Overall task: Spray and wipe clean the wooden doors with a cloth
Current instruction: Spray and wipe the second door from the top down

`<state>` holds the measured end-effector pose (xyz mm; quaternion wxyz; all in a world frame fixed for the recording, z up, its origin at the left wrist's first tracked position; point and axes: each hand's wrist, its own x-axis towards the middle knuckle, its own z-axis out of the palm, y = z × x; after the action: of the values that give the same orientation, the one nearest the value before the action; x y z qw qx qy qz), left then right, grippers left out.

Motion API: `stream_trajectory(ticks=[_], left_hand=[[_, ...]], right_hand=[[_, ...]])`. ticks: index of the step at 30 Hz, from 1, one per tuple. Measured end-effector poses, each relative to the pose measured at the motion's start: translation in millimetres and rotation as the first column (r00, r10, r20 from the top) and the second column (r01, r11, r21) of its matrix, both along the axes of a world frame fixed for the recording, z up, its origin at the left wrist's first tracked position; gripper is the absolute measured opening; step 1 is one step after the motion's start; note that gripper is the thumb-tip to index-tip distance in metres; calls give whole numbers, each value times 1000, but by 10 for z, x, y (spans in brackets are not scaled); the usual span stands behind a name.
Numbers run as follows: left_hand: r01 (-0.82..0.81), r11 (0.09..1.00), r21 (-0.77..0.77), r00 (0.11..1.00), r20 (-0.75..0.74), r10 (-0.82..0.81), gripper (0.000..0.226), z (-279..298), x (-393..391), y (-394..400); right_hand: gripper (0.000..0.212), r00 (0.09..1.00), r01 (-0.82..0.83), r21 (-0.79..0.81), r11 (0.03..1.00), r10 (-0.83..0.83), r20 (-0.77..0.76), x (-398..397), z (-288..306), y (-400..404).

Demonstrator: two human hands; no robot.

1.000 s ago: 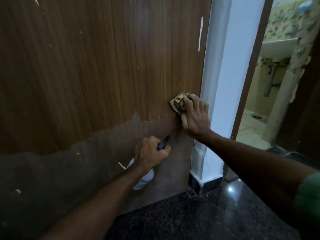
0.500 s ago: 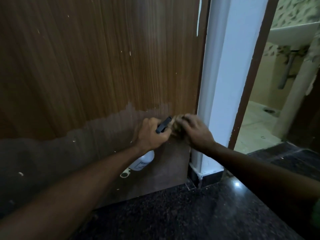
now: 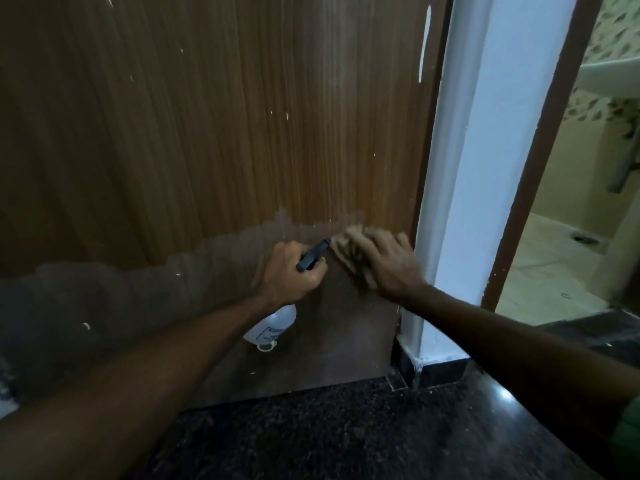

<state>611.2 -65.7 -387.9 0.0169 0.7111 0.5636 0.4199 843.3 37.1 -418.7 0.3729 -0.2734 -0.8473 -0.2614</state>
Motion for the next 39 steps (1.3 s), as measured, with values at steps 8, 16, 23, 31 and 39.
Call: stream_trajectory(ticks=[8, 16, 23, 31, 39], left_hand=[[28, 998, 51, 999, 26, -30, 42, -158, -16, -127], [-29, 999, 15, 999, 20, 29, 46, -260, -162, -240], [-52, 998, -18, 998, 30, 52, 48, -151, -363, -357], [-60, 998, 11, 998, -2, 60, 45, -175, -672, -513], [-15, 999, -34, 1000, -14, 15, 40, -214, -990, -691]], right_hand=[[71, 961, -123, 125, 985, 86, 265, -167, -439, 94], [64, 973, -35, 18, 999, 39, -229, -493, 194, -41], [63, 874, -187, 233, 954, 54, 482, -431, -511, -2], [55, 961, -78, 141, 987, 112, -254, -991, 334, -253], [70, 825, -328, 235, 915, 157, 543, -966, -152, -192]])
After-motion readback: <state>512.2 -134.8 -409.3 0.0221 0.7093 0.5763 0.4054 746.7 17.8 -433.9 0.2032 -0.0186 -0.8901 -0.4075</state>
